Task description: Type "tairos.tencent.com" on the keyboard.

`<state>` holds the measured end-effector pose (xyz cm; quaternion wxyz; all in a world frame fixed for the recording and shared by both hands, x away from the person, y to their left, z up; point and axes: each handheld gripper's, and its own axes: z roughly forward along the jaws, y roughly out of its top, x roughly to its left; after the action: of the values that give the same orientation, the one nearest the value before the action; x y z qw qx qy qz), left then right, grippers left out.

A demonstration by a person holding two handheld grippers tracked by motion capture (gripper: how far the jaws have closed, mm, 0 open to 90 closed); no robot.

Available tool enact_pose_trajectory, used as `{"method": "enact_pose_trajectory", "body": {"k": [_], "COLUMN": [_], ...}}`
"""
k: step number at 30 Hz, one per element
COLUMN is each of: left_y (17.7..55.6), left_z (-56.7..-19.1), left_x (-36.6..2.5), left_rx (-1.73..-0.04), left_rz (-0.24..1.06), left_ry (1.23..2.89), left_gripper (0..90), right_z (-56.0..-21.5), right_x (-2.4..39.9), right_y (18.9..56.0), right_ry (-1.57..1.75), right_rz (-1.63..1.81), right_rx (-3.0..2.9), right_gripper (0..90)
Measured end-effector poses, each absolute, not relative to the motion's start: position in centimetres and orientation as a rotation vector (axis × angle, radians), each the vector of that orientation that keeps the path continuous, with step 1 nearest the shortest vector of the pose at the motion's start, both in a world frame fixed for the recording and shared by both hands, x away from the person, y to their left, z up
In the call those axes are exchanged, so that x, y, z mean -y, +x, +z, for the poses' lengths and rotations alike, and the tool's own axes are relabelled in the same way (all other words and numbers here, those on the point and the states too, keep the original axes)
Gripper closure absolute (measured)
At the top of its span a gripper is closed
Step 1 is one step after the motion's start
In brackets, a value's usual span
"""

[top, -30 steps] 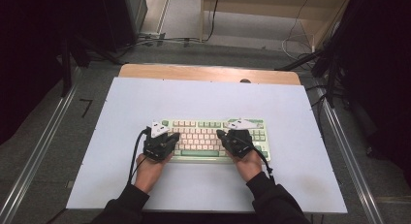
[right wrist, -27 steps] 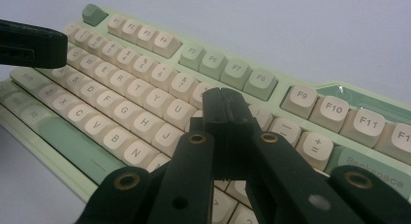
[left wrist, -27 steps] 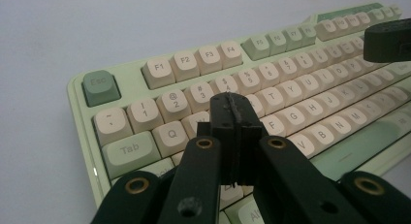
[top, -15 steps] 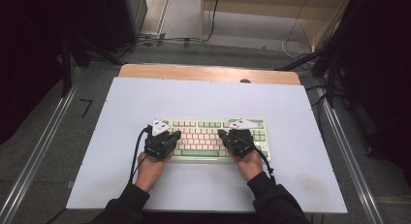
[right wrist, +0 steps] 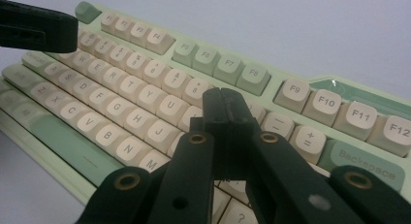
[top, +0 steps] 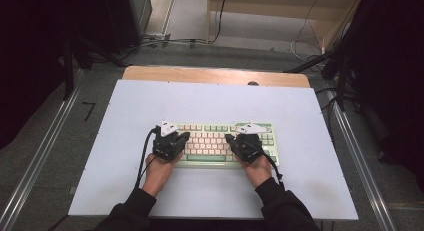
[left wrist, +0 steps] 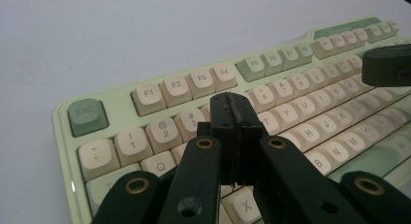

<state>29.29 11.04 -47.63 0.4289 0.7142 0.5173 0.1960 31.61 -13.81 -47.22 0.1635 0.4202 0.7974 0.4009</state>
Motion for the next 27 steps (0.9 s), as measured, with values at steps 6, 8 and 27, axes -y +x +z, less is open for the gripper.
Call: {"method": "enact_pose_trajectory", "body": {"k": [6,8,27], "left_y": [29.6,29.7,30.4], "left_z": [-47.7,-47.8,-48.2], "left_x": [-10.7,-10.7,-9.4], "left_rx": [-1.290,-1.291,-1.276], "left_rz": [0.495,0.494,0.482], "left_ry": [1.785,1.786,1.816], "left_gripper": [90.0,90.0,90.0], "right_z": [-47.3,-47.3,-47.2], "right_x": [13.9,13.9,14.0], "right_y": [31.7,31.7,31.5], "right_ry": [1.202,1.202,1.208], "right_rz": [1.136,1.136,1.140], "right_rx": [-2.271,-2.271,-2.265], "right_gripper": [87.6,87.6,87.6]}}
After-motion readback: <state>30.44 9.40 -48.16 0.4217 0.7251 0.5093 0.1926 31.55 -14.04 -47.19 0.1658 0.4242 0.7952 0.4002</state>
